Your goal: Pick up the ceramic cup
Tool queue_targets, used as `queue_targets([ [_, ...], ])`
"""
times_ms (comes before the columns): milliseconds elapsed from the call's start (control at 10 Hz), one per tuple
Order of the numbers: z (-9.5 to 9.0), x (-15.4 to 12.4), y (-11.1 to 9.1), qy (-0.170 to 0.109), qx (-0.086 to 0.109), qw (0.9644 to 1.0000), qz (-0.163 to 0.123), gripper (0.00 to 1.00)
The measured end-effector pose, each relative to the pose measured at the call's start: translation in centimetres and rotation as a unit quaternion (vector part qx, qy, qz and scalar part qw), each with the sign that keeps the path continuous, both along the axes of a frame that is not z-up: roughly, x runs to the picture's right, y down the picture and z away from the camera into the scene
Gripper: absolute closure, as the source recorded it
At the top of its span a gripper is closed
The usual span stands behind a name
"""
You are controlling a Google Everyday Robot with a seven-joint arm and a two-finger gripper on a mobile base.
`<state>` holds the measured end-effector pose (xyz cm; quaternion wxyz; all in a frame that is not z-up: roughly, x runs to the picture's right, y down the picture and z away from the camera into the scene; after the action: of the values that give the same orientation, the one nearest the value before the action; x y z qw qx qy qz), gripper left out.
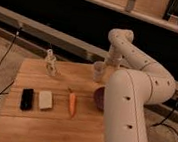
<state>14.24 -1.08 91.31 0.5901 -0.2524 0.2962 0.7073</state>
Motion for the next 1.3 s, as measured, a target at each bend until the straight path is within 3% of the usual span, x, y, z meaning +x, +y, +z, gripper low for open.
queue_targets([
  [300,0.0,-0.5,0.1,0.000,0.002,0.9999,-0.015,0.36],
  [600,-0.1,-1.2,-0.9,-0.006,0.011,0.9996,-0.024,0.61],
  [900,-0.2,-1.7,-1.4,-0.012,0.018,0.9992,-0.033,0.93],
  [1000,-0.3,-1.8,-1.5,-0.014,0.020,0.9991,-0.035,0.99],
  [1300,-0.7,-1.9,-1.7,-0.016,0.023,0.9988,-0.039,1.00],
])
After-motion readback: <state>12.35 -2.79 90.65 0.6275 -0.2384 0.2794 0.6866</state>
